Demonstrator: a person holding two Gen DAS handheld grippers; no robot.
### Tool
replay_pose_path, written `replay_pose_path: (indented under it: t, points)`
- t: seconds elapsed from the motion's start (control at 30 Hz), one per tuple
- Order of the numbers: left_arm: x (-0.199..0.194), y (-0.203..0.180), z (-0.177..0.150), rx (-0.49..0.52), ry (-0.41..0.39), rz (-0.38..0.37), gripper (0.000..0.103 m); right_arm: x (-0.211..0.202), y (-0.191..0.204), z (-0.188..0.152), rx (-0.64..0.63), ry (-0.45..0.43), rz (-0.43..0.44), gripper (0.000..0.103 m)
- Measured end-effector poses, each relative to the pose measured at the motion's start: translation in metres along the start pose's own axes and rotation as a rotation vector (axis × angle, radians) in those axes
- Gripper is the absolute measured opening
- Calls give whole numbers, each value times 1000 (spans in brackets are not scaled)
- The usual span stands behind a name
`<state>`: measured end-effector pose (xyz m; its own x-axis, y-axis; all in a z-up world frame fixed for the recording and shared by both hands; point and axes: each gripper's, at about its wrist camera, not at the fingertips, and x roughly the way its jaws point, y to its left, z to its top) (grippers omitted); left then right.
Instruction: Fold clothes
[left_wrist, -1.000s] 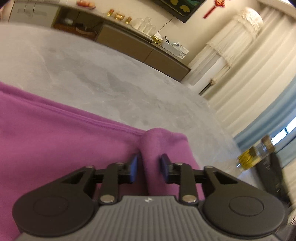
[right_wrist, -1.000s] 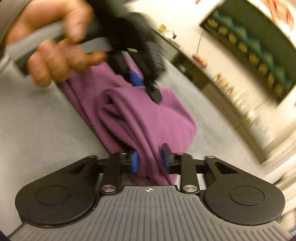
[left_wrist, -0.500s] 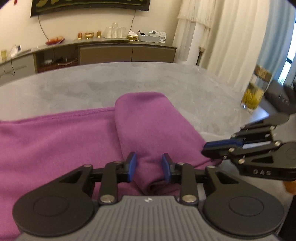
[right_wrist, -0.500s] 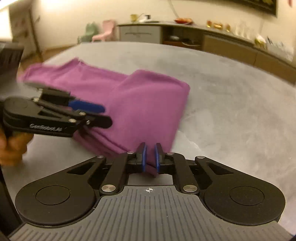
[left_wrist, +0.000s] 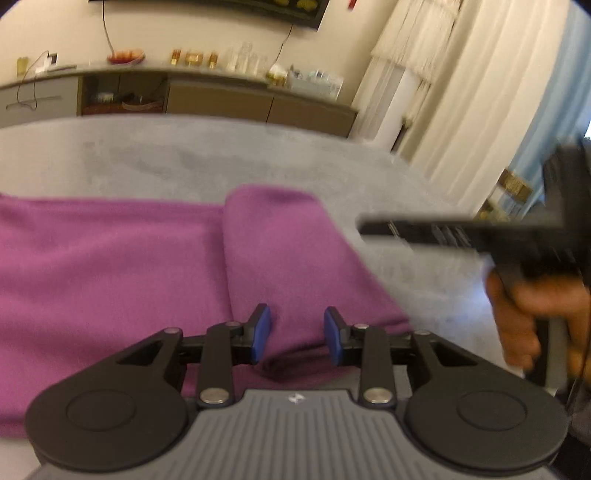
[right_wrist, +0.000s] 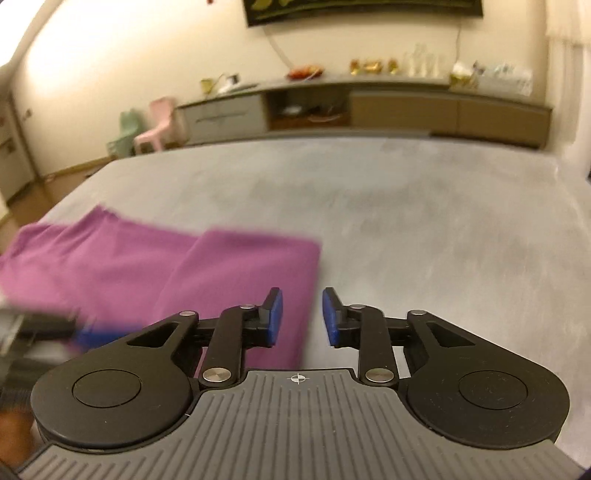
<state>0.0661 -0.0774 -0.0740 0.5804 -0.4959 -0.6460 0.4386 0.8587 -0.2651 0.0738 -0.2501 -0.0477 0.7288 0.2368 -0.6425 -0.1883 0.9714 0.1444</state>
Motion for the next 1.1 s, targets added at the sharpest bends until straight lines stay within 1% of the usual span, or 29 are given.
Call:
replay_pose_path:
  t: [0.03, 0.1, 0.13, 0.17, 0.23, 0.27, 0.3, 0.33, 0.37, 0.4, 0.43, 0.47, 0.5, 0.53, 0.57, 0.63, 0.73, 0.77, 0.8, 0.87, 0.93, 1.03, 1.1]
  points:
    - [0, -1, -1, 9, 1, 7, 31, 11, 1, 1, 1, 28, -6, 23]
    - [-11, 2, 0, -13, -10, -2, 31, 31, 2, 3, 2, 76, -18, 24]
    - [-18, 5, 0, -30, -22, -16, 31, 28, 5, 5, -7, 69, -33, 24]
    - [-26, 13, -2, -58, -29, -13, 31, 19, 9, 8, -20, 43, -48, 23]
    - [-43, 32, -5, -121, -41, 2, 31, -5, 17, 10, -43, -60, -18, 23]
    - [-51, 42, -6, -152, -48, 9, 31, -9, 20, 9, -57, -70, 6, 21]
    - [-59, 51, -8, -184, -54, 16, 31, -2, 23, 7, -71, -29, -10, 22]
    - [-68, 60, -9, -215, -60, 24, 31, 10, 27, 3, -89, 41, -45, 23]
    - [-76, 70, -11, -246, -67, 31, 31, 22, 31, -2, -112, 91, -84, 27]
    - [-85, 79, -12, -278, -73, 38, 33, 20, 37, 0, -128, 71, -110, 28]
    - [-96, 92, -14, -320, -81, 66, 34, 17, 43, 3, -144, 46, -138, 26]
    - [-111, 107, -17, -374, -99, 98, 35, 8, 54, 7, -155, 6, -162, 28]
    - [-126, 123, -21, -430, -119, 130, 40, -2, 67, 10, -158, -36, -156, 30]
    - [-143, 144, -27, -500, -144, 178, 41, -12, 81, 12, -165, -74, -142, 36]
    - [-159, 163, -34, -562, -172, 225, 41, -19, 102, 13, -190, -93, -100, 46]
    - [-187, 198, -46, -663, -223, 312, 43, -28, 152, 7, -285, -107, -26, 50]
    - [-231, 254, -69, -812, -281, 476, 47, -22, 234, -9, -469, -88, 100, 53]
    - [-245, 273, -76, -855, -303, 528, 51, -18, 261, -15, -529, -83, 141, 57]
    - [-256, 291, -81, -896, -315, 561, 55, -13, 288, -20, -581, -78, 183, 58]
    - [-274, 331, -92, -984, -326, 599, 55, 0, 332, -24, -622, -66, 265, 60]
    - [-284, 364, -101, -1073, -340, 569, 57, 19, 363, -17, -600, -44, 321, 60]
    - [-287, 411, -118, -1197, -365, 416, 58, 49, 403, 1, -546, -5, 381, 60]
    - [-283, 430, -127, -1249, -371, 351, 57, 67, 425, 16, -500, 29, 401, 60]
